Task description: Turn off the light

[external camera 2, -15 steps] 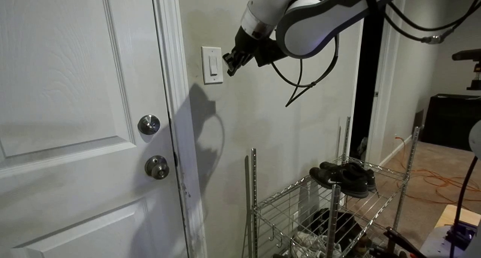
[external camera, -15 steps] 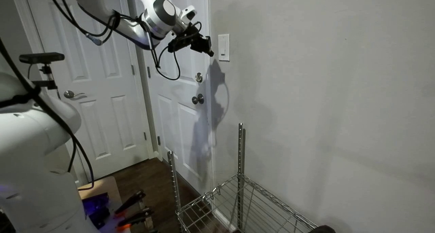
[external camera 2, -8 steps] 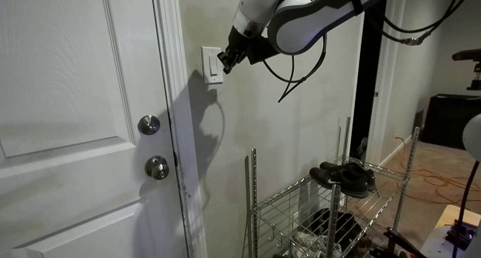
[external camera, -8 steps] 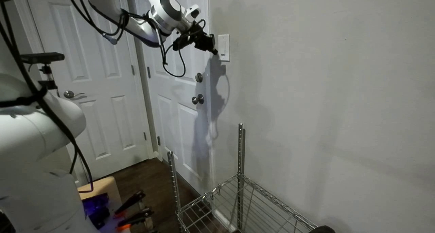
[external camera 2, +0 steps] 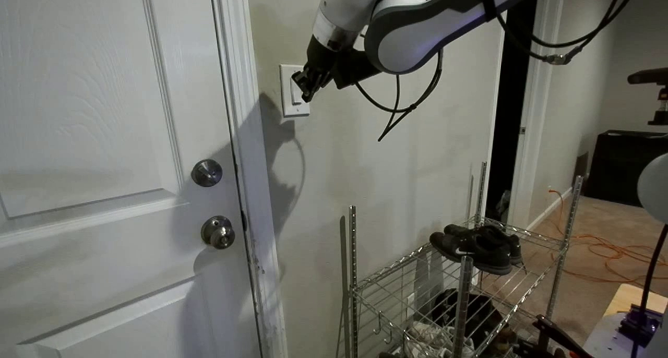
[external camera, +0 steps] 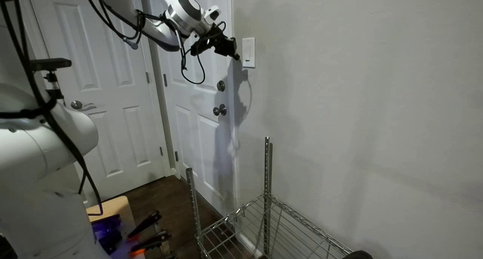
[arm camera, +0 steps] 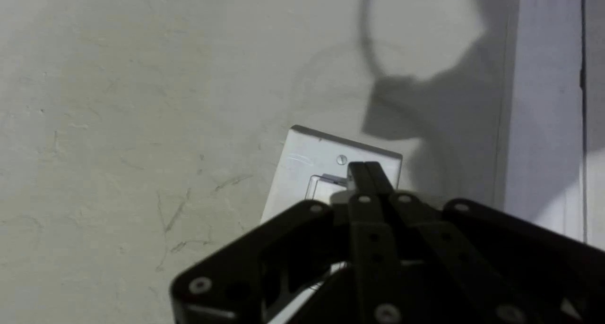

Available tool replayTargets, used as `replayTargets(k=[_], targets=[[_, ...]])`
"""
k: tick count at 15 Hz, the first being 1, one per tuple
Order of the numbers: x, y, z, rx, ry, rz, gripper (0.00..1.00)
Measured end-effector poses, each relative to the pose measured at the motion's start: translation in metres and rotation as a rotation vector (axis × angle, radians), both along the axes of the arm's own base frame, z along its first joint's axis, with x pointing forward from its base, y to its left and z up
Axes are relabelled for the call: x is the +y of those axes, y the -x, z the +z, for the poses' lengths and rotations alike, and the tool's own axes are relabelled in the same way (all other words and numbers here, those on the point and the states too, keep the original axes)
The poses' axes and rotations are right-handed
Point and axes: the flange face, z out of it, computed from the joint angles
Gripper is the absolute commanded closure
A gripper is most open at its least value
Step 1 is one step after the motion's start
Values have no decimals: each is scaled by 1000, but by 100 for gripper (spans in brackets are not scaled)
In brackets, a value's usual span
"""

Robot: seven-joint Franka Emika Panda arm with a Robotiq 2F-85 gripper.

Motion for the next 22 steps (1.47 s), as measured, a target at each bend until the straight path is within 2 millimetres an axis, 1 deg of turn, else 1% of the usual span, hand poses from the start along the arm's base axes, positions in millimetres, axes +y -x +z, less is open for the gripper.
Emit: replayTargets(k=[10, 16, 19, 22], targets=[[4, -6, 0, 0, 4, -23, 100], [6, -10, -8, 22, -16, -45, 100], [8, -18, -10, 28, -50, -82, 100], [15, -31, -10, 10, -82, -122, 100]])
